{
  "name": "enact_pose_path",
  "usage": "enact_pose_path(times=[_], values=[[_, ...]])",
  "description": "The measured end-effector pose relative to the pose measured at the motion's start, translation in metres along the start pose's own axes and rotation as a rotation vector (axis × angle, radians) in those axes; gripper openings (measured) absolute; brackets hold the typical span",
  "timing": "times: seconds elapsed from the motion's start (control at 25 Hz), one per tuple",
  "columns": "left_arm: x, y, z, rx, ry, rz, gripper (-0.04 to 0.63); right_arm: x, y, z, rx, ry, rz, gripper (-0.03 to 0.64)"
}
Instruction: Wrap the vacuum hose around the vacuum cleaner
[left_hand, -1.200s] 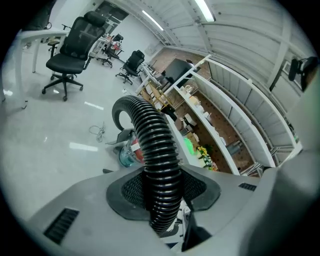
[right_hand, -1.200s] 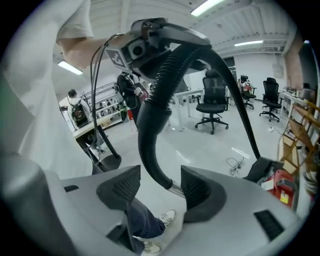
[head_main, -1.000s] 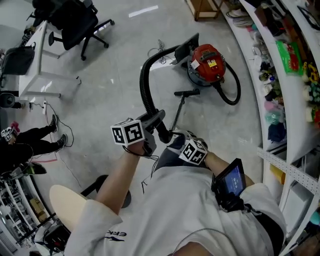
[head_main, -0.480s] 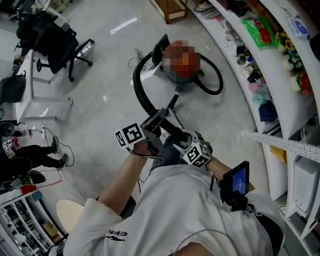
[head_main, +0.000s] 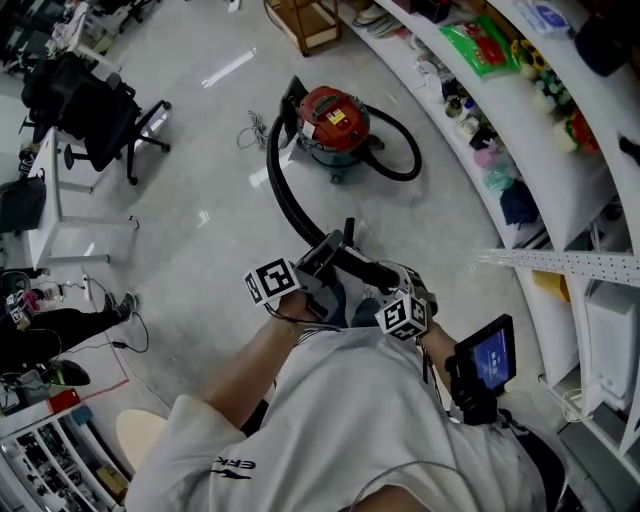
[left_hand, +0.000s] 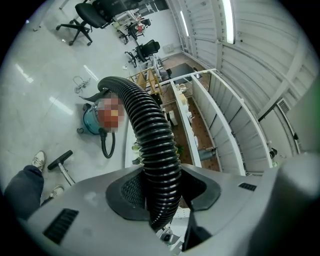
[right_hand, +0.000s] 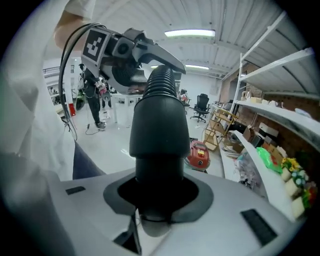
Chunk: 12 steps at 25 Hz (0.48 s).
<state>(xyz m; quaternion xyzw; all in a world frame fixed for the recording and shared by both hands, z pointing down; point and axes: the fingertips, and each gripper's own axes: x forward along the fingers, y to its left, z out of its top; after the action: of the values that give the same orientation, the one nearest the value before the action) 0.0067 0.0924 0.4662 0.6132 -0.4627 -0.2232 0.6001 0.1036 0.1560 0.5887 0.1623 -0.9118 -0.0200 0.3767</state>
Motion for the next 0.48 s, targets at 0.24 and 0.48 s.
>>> enact_pose_path(times=[0.24, 0.48], values=[[-0.006, -0.001, -0.034, -0.013, 0.039, -0.021, 0.152, -0.025, 0.012, -0.021, -0.002, 0.036, -0.038, 0.121], [-0.021, 0.006, -0.055, -0.048, 0.084, -0.04, 0.152, -0.047, 0.03, -0.03, -0.017, 0.089, -0.073, 0.12]])
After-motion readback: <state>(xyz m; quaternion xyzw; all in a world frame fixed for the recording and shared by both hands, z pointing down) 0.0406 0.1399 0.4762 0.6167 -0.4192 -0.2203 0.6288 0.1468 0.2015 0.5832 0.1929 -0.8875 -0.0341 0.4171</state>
